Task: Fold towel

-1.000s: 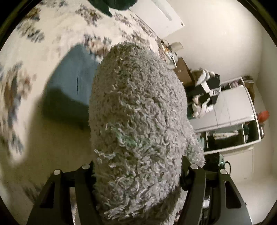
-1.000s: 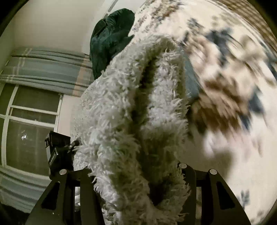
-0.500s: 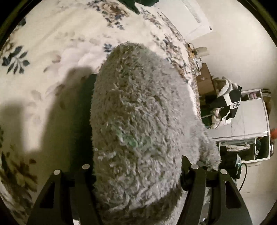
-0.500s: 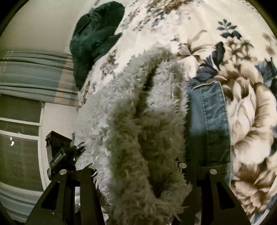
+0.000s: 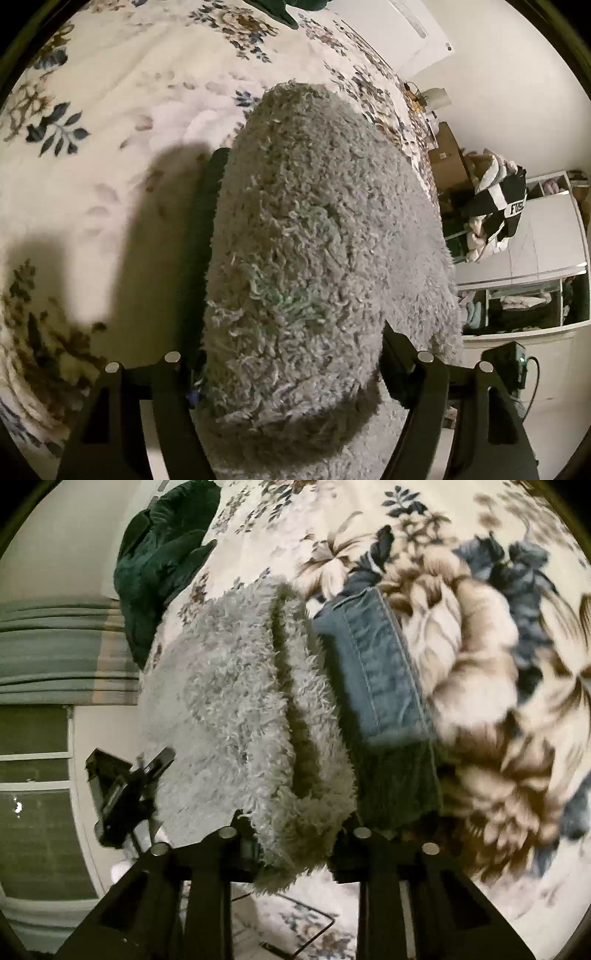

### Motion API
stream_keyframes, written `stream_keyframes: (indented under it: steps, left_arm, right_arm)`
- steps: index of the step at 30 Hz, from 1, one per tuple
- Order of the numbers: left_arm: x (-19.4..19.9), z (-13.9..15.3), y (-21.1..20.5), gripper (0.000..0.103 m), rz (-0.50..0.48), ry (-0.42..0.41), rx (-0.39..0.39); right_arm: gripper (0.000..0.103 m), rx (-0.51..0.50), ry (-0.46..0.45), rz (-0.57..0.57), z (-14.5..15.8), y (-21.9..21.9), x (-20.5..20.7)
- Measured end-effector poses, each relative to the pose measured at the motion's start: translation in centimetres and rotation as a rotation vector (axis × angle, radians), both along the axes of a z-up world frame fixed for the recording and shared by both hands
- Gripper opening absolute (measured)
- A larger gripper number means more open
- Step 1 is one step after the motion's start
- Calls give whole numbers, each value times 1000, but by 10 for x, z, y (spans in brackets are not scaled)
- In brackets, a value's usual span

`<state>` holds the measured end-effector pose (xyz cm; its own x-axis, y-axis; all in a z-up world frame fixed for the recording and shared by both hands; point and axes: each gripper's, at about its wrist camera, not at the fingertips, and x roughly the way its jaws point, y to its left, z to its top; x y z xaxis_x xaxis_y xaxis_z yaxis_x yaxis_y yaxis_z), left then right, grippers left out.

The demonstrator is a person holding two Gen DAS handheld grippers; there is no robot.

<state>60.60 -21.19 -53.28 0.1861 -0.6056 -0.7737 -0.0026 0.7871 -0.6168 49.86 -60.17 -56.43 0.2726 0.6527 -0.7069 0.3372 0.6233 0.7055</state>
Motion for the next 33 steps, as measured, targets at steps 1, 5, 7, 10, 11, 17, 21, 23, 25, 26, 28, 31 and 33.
stream_keyframes:
  steps: [1,5,7,10,11,17,21,23,25,26,28,31,33]
  left_arm:
    - [0,2,0,73,-3,-3,5]
    - [-3,9,-1,86,-20,-28,50]
    - [-6,16,-4,87,-24,-54,89]
    - [-12,33,-12,89,-41,-125,182]
    - [-15,41,-15,95,-44,-152,221]
    - [-43,80,-33,101,-48,-280,396]
    - [-72,102,-47,101,-17,-288,539]
    - [-87,115,-56,101,-26,-309,582]
    - [-108,133,-62,101,-32,-326,602]
    - [-117,141,-65,101,-31,-331,607]
    - [-135,160,-69,101,-43,-358,606]
    - [-167,196,-72,101,-37,-394,601]
    - [-186,218,-73,101,-24,-415,605]
  right_arm:
    - [26,-18,2,7,1,0,-5]
    - [27,-99,50,-10,-22,-4,4]
    - [31,-144,50,1,-23,-2,9]
    - [68,-261,8,33,-4,7,14]
    - [89,-306,-8,42,3,10,12]
    - [102,-716,-87,45,54,42,-5]
    - [102,-856,-138,-10,88,62,-27]
    - [102,-880,-160,-21,105,71,-38]
    - [103,-900,-186,-20,129,82,-51]
    - [103,-907,-197,-22,141,85,-59]
    - [102,-917,-223,-20,167,90,-79]
    - [103,-919,-266,-23,211,94,-112]
    - [103,-930,-297,-28,240,96,-134]
